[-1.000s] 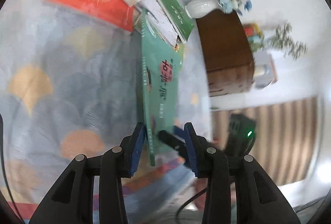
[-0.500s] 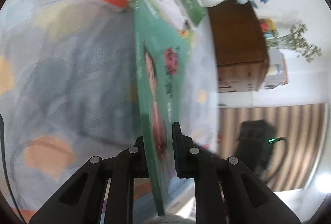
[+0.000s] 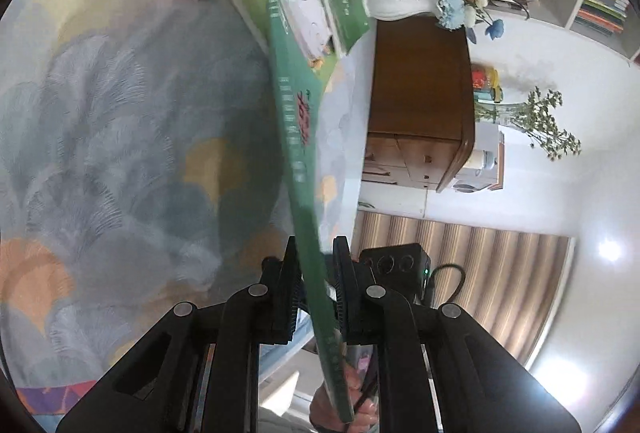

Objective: Organize books

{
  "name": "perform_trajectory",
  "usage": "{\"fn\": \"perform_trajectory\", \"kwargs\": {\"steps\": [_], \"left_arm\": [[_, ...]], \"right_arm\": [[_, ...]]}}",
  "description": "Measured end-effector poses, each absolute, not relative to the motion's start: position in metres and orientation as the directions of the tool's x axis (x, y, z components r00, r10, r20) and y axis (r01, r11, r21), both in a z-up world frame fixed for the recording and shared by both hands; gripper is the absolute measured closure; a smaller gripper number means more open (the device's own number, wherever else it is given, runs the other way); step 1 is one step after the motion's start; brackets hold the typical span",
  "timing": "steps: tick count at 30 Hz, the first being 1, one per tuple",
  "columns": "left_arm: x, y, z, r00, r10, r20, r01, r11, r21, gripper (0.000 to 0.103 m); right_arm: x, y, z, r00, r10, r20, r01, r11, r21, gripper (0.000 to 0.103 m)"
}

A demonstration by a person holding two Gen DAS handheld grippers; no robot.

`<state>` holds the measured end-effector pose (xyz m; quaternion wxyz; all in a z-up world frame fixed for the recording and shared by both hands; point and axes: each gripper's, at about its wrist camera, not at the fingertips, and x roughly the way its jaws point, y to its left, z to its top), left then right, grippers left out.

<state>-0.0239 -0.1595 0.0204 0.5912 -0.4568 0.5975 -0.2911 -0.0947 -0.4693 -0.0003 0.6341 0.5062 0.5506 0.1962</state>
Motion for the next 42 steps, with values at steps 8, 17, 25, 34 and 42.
{"fn": "perform_trajectory", "kwargs": {"steps": [8, 17, 25, 34, 42], "left_arm": [[-0.034, -0.163, 0.028, 0.078, -0.701, -0.709, -0.054, 0.707, -0.705, 0.089], [-0.053, -0.187, 0.061, 0.171, -0.439, -0.882, 0.202, 0.892, -0.404, 0.087], [-0.054, -0.161, 0.086, 0.268, -0.415, -0.869, 0.245, 0.902, -0.355, 0.087], [-0.055, -0.101, 0.119, 0.34, -0.451, -0.825, 0.245, 0.89, -0.385, 0.087], [-0.044, -0.011, 0.155, 0.452, -0.469, -0.759, 0.214, 0.883, -0.418, 0.087]], "right_arm": [[-0.096, -0.438, 0.034, 0.294, 0.642, -0.708, 0.179, 0.691, 0.701, 0.068], [-0.109, -0.381, 0.059, 0.299, 0.36, -0.884, -0.032, 0.929, 0.368, 0.068], [-0.123, -0.34, 0.087, 0.386, 0.276, -0.88, -0.18, 0.958, 0.222, 0.068], [-0.121, -0.277, 0.118, 0.448, 0.245, -0.86, -0.25, 0.958, 0.143, 0.068], [-0.094, -0.189, 0.162, 0.516, 0.281, -0.809, -0.313, 0.941, 0.127, 0.067]]}}
